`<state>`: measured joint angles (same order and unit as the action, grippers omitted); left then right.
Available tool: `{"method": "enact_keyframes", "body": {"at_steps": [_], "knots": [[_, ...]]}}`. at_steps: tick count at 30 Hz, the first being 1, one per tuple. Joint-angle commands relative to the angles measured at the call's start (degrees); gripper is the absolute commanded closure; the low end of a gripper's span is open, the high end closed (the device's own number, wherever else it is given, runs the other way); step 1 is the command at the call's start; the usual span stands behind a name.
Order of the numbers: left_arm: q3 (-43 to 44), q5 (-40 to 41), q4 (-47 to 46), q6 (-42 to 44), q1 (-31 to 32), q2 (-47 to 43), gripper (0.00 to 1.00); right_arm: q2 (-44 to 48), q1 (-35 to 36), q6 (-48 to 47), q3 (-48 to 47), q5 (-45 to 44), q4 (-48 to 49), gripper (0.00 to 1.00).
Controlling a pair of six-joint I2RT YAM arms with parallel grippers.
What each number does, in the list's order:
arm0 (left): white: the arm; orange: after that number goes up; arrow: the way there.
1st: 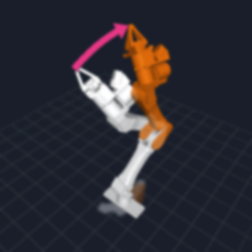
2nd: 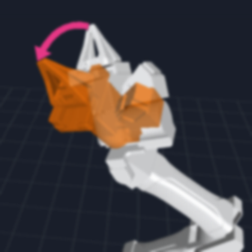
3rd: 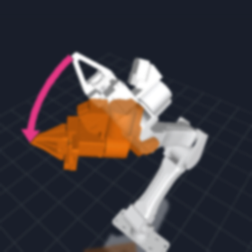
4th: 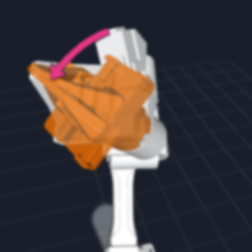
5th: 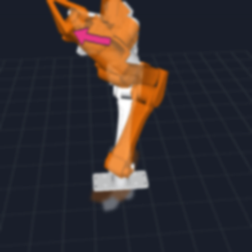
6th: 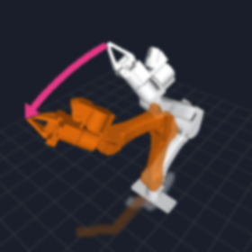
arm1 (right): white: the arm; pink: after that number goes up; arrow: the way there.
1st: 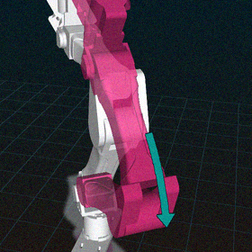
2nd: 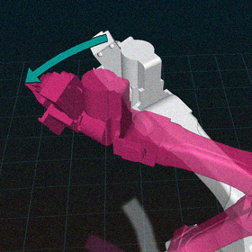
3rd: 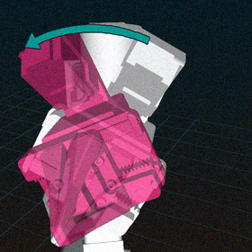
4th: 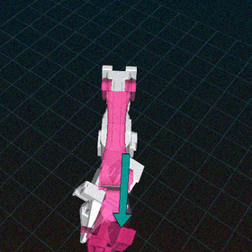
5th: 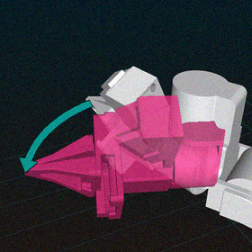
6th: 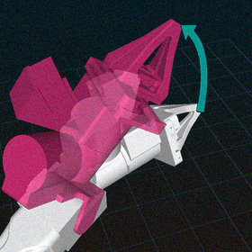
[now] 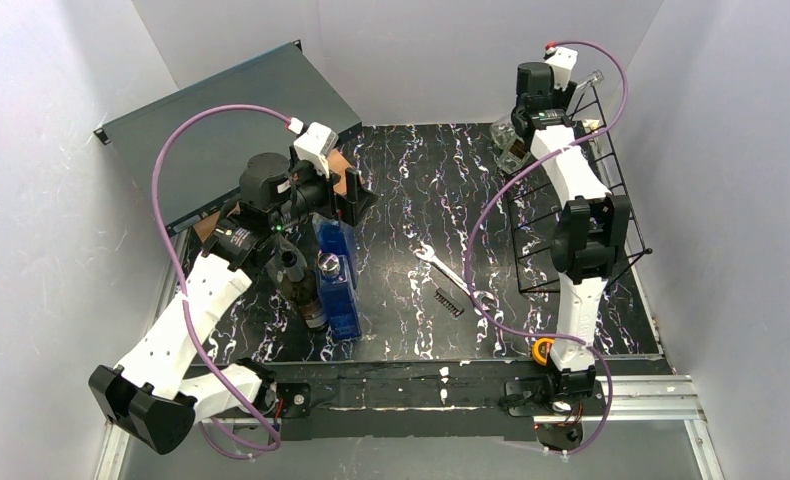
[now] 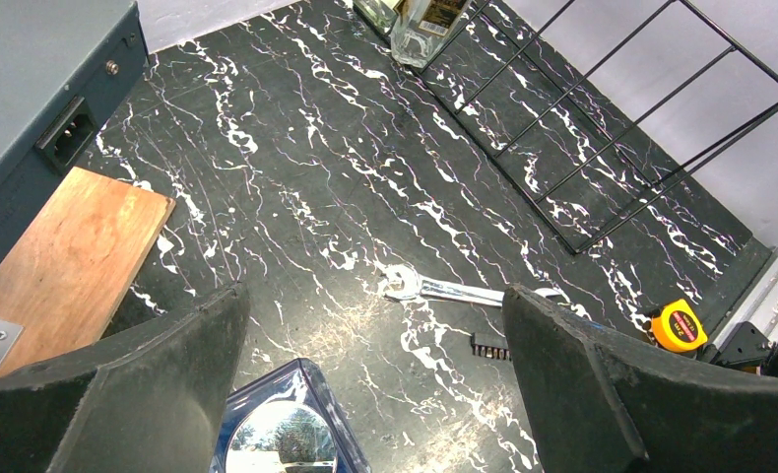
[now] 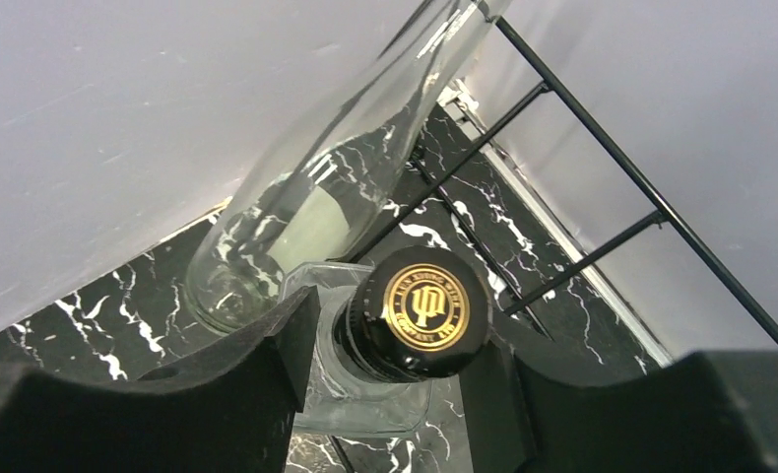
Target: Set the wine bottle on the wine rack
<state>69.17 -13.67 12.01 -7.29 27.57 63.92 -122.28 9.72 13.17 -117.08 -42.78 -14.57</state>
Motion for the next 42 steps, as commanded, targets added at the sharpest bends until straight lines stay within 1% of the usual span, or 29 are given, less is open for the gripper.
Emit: {"method": "enact_keyframes", "body": {"at_steps": [1,5,13,18,19,21,23,24,26,28,29,31,35,38,39,40,41,42], "knots": [[1.5,0.0,-0.4,0.4,0.2,-1.6,0.01,1.9,-0.4,-1.6,1.3,-3.7,0.6,0.39],[1.5,-0.1,-0.4,0.4,0.2,-1.5,0.01,1.7,-0.4,-2.5,1.6,-5.0,0.9,0.36],[1.6,-0.4,-0.5,0.2,0.2,-1.7,0.01,0.7,-1.4,-5.0,0.7,-5.9,1.2,0.2],[1.5,-0.5,-0.5,0.2,0.2,-1.8,0.01,-0.6,-1.3,-7.2,-0.8,-7.5,1.4,0.14],[1.6,-0.5,-0.5,0.2,0.2,-1.8,0.01,-0.3,-1.3,-8.1,0.2,-7.8,2.6,0.11],[1.6,-0.5,-0.5,0.1,0.2,-1.8,0.01,0.3,-1.2,-9.9,2.3,-8.7,5.8,0.02],[1.6,-0.6,-0.5,0.1,0.2,-1.8,0.01,0.0,-0.8,-12.0,2.6,-10.1,7.5,0.02],[1.7,-0.6,-0.5,0.1,0.2,-1.7,0.01,-0.3,-0.7,-12.9,2.6,-9.5,8.0,0.02],[1.6,-0.9,-0.5,0.0,0.2,-1.7,0.01,-2.3,-0.6,-15.2,0.6,-9.3,5.7,0.01],[1.6,-0.9,-0.5,-0.1,0.2,-1.6,0.01,-3.8,-0.4,-15.9,0.1,-11.6,5.1,0.02],[1.7,-0.9,-0.5,0.0,0.2,-1.6,0.01,-3.4,-0.1,-17.1,1.3,-12.7,7.2,0.02],[1.6,-0.6,-0.5,0.0,0.3,-1.5,0.01,-1.8,0.0,-19.3,5.2,-12.3,12.9,0.02],[1.7,-1.1,-0.5,-0.3,0.4,-1.3,0.01,-2.7,0.3,-20.6,4.3,-13.9,12.7,0.06],[1.6,-1.3,-0.6,-0.5,0.4,-1.2,0.01,-3.2,0.8,-21.2,4.1,-15.4,13.4,0.12],[1.6,-1.2,-0.6,-0.4,0.4,-1.2,0.01,-3.5,1.1,-22.2,3.9,-15.5,13.8,0.12],[1.7,-1.2,-0.6,-0.4,0.4,-1.2,0.0,-3.9,1.4,-22.7,3.5,-14.6,13.6,0.08],[1.6,-1.1,-0.6,-0.4,0.4,-1.2,0.01,-4.4,1.6,-22.5,2.8,-14.4,12.7,0.03],[1.6,-1.1,-0.6,-0.3,0.4,-1.2,0.01,-5.1,1.6,-21.9,1.8,-14.5,10.7,0.02]]}}
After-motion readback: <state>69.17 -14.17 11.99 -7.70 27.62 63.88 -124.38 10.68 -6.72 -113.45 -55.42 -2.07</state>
